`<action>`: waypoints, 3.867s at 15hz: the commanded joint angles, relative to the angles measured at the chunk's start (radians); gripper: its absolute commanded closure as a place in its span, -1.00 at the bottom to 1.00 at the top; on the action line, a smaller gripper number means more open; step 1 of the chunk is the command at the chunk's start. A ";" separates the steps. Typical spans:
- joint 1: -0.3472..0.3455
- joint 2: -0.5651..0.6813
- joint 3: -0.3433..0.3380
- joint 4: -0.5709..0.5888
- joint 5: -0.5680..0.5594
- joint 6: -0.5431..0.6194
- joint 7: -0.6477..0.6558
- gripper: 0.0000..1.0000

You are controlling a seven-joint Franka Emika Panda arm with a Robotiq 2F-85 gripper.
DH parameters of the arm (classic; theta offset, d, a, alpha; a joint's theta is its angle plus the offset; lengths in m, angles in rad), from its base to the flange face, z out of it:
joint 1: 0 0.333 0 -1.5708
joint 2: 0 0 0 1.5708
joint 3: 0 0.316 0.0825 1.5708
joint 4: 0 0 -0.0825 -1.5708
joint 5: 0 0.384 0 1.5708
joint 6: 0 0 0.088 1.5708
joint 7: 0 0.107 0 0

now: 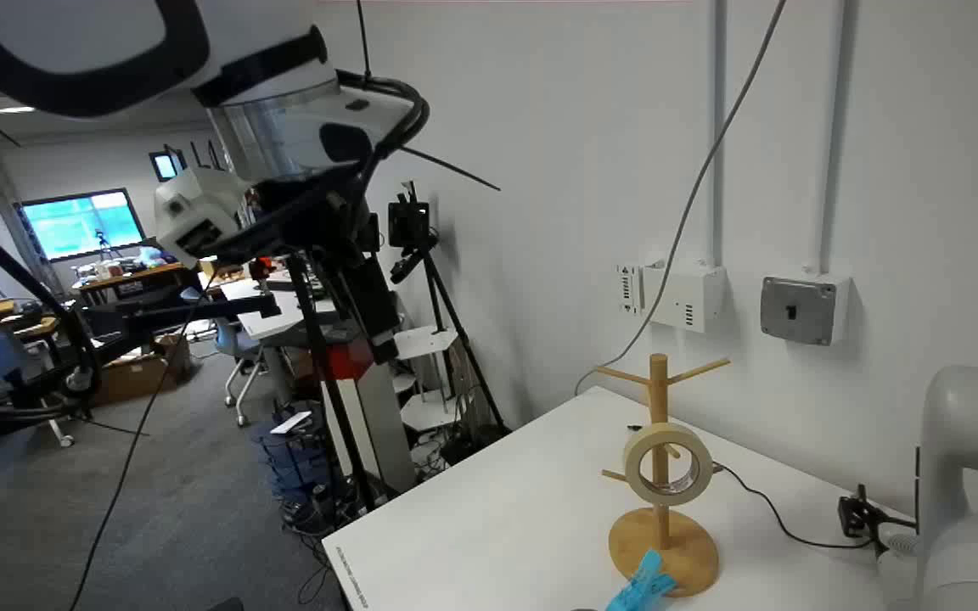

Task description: Pick up the gray masking tape and hang it on the object

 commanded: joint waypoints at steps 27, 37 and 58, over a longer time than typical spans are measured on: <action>-0.093 0.104 -0.003 -0.054 -0.077 0.027 -0.009 -1.00; -0.171 0.260 -0.005 -0.140 -0.224 0.278 0.049 -1.00; -0.163 0.450 -0.017 -0.179 -0.228 0.498 0.036 -1.00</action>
